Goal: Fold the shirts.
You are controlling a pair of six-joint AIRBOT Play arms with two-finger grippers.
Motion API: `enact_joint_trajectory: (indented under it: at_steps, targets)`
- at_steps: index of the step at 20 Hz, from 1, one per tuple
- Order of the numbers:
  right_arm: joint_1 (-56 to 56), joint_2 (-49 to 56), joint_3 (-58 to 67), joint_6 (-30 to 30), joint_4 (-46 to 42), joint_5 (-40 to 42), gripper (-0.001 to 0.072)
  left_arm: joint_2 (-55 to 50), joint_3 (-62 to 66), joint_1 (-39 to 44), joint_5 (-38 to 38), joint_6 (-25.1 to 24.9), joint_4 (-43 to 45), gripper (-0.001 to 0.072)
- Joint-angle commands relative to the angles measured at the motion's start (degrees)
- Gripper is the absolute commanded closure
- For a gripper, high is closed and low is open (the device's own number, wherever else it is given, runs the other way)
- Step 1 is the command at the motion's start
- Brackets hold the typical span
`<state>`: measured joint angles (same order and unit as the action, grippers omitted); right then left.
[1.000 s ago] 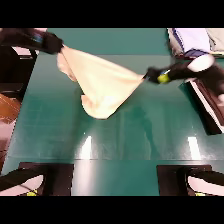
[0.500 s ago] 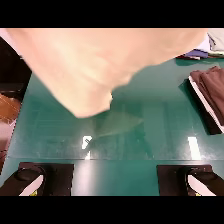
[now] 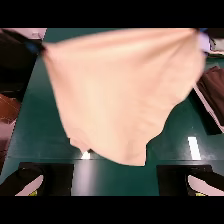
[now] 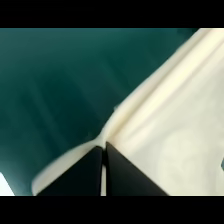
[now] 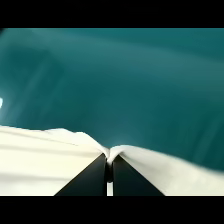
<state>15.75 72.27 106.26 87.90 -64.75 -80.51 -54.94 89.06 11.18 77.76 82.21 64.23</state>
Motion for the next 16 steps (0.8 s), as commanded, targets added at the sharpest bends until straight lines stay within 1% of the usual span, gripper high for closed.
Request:
enact_joint_trajectory:
  at_steps: [1,3,6,9,11,12,13,14,16]
  targets:
    - [4.8,6.0,-10.2,-1.2,0.2,-1.5,0.0698,-3.7,-15.8,2.8,2.6,-0.8,0.3,0.0685]
    - [7.3,7.1,-15.3,-1.2,0.2,1.2,0.0698,-3.7,-27.3,6.8,-0.6,-0.8,0.2,0.0685]
    - [8.5,7.1,-18.9,-1.2,0.2,3.0,0.0697,-3.7,-38.3,12.9,-2.6,-0.9,0.0,0.0684]
    - [8.5,7.1,-18.9,-1.2,0.2,3.1,0.0697,-3.7,-42.2,17.0,-5.2,-0.8,-0.3,0.0683]
    - [8.5,7.1,-18.9,-1.2,0.2,3.1,0.0697,-3.7,-41.9,17.7,-8.2,-0.8,-1.4,0.0680]
    - [8.5,7.1,-18.9,-1.2,0.2,3.2,0.0697,-3.7,-41.4,17.6,-9.8,-1.1,-1.5,0.0515]
    - [8.5,7.1,-18.9,-1.2,0.2,3.2,0.0697,-3.7,-39.9,17.6,-11.0,-1.2,-0.8,0.0216]
    - [8.5,7.1,-18.9,-1.2,0.2,3.2,0.0697,-3.7,-37.6,17.6,-11.3,-1.2,1.2,0.0156]
    - [8.5,7.1,-18.9,-1.2,0.2,3.2,0.0697,-3.7,-32.0,17.6,-12.3,-1.0,9.2,0.0156]
